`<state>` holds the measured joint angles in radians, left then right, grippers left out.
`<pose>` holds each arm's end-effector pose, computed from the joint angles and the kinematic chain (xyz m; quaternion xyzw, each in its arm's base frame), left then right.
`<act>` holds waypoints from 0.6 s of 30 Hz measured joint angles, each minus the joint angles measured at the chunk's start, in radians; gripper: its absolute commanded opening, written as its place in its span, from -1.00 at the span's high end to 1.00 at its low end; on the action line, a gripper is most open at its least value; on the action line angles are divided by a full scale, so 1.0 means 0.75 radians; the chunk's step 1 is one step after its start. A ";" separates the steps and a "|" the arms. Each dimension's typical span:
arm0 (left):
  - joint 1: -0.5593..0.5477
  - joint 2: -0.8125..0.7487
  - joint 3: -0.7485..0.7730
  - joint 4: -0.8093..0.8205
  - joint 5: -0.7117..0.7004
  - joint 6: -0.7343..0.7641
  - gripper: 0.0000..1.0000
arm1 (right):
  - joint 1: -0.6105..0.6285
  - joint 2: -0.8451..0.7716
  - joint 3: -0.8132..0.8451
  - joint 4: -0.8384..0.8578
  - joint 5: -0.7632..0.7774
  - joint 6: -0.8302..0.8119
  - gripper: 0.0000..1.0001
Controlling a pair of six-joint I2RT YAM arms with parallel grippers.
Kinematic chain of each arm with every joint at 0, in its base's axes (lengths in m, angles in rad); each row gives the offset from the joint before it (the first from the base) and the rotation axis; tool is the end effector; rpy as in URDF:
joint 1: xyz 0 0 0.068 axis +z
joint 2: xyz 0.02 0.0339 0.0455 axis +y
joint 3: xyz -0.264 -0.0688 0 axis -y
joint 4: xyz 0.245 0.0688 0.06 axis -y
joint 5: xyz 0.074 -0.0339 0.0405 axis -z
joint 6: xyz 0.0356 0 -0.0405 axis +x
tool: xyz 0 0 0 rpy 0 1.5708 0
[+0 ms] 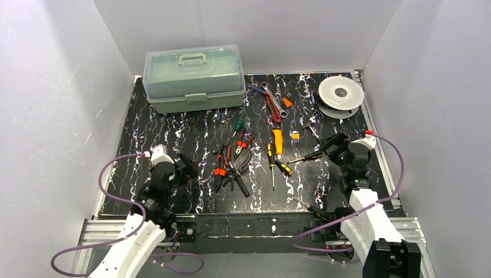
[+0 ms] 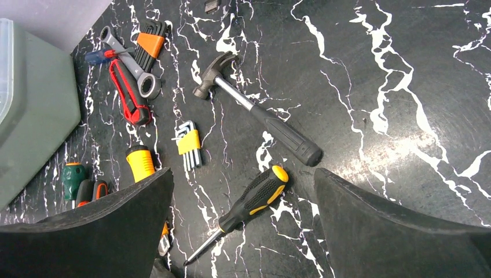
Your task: Pack the tool kit
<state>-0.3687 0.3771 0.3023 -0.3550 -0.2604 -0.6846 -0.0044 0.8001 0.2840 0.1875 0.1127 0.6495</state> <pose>0.1170 -0.0354 0.2071 -0.2005 0.8131 -0.1747 0.5178 0.1823 -0.0048 0.1989 0.2918 0.7584 0.1407 0.5656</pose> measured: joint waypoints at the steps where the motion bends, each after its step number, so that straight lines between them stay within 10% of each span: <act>1: 0.000 0.015 0.005 -0.001 -0.006 0.000 -0.97 | 0.000 -0.014 -0.009 0.005 0.001 0.004 -0.97; 18: 0.003 0.610 0.574 0.075 -0.035 0.127 -0.96 | 0.003 0.044 -0.048 0.108 -0.060 0.043 -0.94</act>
<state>-0.3664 0.8345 0.7326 -0.2985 -0.2863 -0.5892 -0.0021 0.8330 0.2481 0.2684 0.0681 0.6819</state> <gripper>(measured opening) 0.981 0.973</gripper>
